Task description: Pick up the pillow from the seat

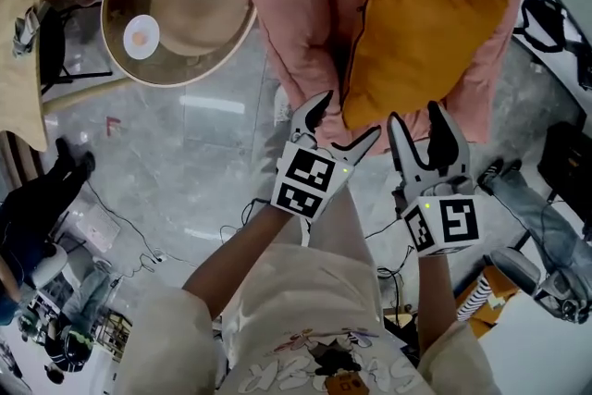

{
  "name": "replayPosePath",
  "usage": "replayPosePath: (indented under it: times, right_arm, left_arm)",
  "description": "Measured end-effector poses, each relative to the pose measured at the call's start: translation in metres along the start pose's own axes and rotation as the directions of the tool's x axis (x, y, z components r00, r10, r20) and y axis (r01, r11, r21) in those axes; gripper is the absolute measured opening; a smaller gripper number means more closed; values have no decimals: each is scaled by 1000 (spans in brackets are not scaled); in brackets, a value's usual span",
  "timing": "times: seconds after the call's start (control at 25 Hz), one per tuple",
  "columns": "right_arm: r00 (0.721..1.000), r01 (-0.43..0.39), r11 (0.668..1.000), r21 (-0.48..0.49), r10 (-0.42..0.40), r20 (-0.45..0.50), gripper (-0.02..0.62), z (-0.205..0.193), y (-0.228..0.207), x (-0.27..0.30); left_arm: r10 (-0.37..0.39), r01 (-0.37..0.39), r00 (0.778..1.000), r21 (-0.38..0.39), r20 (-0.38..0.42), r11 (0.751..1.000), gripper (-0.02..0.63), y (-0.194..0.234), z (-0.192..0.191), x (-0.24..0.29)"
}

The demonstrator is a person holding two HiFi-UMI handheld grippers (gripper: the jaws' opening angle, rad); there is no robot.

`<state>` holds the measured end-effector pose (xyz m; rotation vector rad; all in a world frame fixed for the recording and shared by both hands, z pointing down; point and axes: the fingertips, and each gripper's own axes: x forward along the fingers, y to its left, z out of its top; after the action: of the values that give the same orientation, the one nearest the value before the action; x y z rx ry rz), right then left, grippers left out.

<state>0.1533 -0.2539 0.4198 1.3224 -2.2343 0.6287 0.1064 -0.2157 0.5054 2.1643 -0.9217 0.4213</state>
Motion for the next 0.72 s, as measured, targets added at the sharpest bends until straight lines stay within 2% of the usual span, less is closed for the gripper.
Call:
replayPosePath:
  times: [0.12, 0.24, 0.52, 0.72]
  right_arm:
    - [1000, -3, 1000, -7, 3, -16, 268, -12, -2, 16]
    - [999, -7, 1000, -23, 7, -35, 282, -24, -8, 27]
    - [998, -5, 1000, -20, 4, -63, 319, -41, -25, 48]
    - [998, -11, 1000, -6, 10, -70, 321, -53, -42, 55]
  left_arm:
    - [-6, 6, 1000, -2, -1, 1000, 396, 9, -5, 13]
    - [-6, 6, 1000, -26, 0, 1000, 426, 16, -15, 27]
    - [-49, 49, 999, -32, -17, 998, 543, 24, -36, 66]
    - [-39, 38, 999, -54, -21, 998, 549, 30, -43, 95]
